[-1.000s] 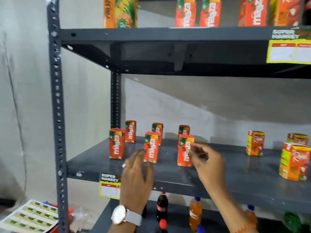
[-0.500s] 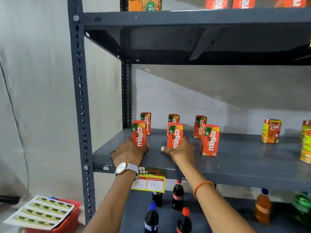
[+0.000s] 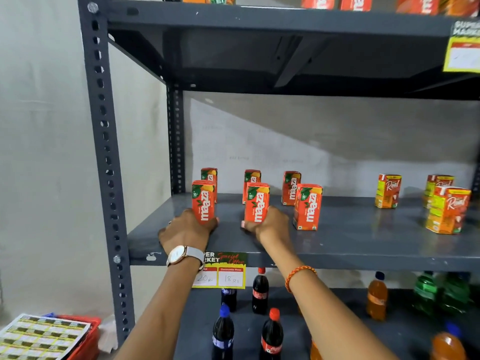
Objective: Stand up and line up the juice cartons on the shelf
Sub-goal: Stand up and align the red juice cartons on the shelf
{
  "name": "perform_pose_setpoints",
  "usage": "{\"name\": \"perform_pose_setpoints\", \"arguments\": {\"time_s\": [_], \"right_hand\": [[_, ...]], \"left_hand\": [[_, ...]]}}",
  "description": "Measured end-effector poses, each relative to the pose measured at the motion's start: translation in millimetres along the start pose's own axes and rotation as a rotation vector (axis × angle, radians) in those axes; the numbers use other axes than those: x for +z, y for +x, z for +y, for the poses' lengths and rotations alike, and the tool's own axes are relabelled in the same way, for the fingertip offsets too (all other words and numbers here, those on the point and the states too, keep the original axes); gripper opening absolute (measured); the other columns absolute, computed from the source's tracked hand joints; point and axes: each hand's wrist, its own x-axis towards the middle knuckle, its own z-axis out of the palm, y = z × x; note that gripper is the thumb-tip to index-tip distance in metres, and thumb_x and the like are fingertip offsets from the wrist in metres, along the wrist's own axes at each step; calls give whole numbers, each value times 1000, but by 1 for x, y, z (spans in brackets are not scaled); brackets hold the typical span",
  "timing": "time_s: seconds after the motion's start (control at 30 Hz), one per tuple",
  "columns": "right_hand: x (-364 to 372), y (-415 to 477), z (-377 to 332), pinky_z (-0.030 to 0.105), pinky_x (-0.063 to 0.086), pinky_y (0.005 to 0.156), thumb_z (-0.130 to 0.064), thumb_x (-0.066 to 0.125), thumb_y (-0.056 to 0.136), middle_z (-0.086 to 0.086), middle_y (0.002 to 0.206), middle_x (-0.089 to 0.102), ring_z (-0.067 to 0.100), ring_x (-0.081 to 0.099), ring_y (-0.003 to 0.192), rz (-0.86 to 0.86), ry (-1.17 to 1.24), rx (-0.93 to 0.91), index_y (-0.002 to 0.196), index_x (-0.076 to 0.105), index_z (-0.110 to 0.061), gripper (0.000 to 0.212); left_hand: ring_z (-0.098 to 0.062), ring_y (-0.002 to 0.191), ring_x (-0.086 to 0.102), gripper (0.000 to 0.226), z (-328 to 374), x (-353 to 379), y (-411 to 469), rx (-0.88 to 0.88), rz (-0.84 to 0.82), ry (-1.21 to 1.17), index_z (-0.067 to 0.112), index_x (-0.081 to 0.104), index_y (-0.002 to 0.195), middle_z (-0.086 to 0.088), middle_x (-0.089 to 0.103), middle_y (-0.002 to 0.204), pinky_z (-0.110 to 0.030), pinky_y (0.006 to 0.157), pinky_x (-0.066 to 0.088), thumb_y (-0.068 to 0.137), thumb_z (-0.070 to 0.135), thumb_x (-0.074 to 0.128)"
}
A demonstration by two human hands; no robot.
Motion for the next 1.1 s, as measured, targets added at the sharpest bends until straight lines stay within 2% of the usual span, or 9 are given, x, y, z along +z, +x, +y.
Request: {"name": "perform_pose_setpoints", "arguments": {"time_s": [0.13, 0.27, 0.37, 0.4, 0.53, 0.6, 0.67, 0.83, 1.1], "right_hand": [[-11, -17, 4, 28, 49, 81, -38, 76, 70, 11, 118, 66, 25, 64, 106, 40, 152, -63, 116, 56, -8, 58], [-55, -36, 26, 18, 54, 69, -34, 72, 75, 8, 95, 70, 18, 66, 83, 403, 334, -302, 101, 62, -7, 38], [-89, -19, 46, 26, 49, 72, -28, 78, 70, 13, 101, 61, 18, 56, 83, 590, 309, -250, 101, 58, -4, 43], [-98, -10, 52, 27, 46, 76, -28, 79, 68, 16, 108, 60, 22, 57, 91, 549, 287, -176, 108, 56, -3, 52], [-108, 17, 61, 36, 41, 99, -32, 82, 63, 17, 142, 47, 32, 48, 127, 58, 229, 109, 137, 38, -3, 91], [-106, 28, 65, 42, 44, 102, -28, 85, 60, 15, 136, 54, 30, 54, 121, -42, 159, 82, 130, 47, -4, 83], [-105, 36, 70, 45, 47, 100, -19, 84, 62, 13, 126, 63, 28, 60, 113, -105, 121, 41, 118, 55, -6, 64], [-111, 47, 78, 43, 46, 100, -9, 74, 74, 13, 123, 64, 28, 61, 113, -203, 134, -21, 118, 58, -3, 47], [-108, 51, 83, 46, 47, 100, -6, 74, 73, 13, 121, 66, 28, 63, 111, -228, 168, -46, 116, 60, -2, 46]], "left_hand": [[-35, 97, 61, 73, -2, -3, -4, -8, 7, -93, 13, 51, 117, -16, 65, 108, -42, 84, 46, 70, 70, 57], [-44, 107, 55, 85, 8, -10, -25, 160, 262, -274, 7, 32, 138, -26, 57, 121, -51, 82, 47, 75, 56, 62], [-42, 107, 55, 80, 37, -12, -44, 303, 292, -318, 8, 32, 139, -25, 55, 124, -47, 81, 48, 79, 51, 61], [-41, 109, 54, 81, 50, -9, -50, 310, 246, -332, 8, 30, 140, -24, 54, 126, -46, 82, 47, 79, 51, 61], [-37, 112, 55, 87, 96, 14, -62, 159, -49, -219, 2, 32, 133, -21, 57, 123, -44, 90, 44, 75, 60, 61], [-32, 117, 53, 91, 103, 28, -62, 49, -135, -72, 1, 35, 127, -17, 55, 127, -45, 104, 33, 71, 68, 58], [-30, 116, 54, 89, 104, 36, -60, -19, -113, -37, 1, 38, 125, -15, 57, 126, -47, 109, 25, 70, 68, 58], [-32, 111, 57, 70, 107, 37, -59, -56, -50, -38, 4, 46, 116, -16, 63, 118, -46, 107, 31, 77, 60, 58], [-33, 110, 57, 67, 108, 40, -57, -84, -46, -18, 7, 51, 114, -16, 63, 116, -46, 104, 35, 75, 61, 60]]}}
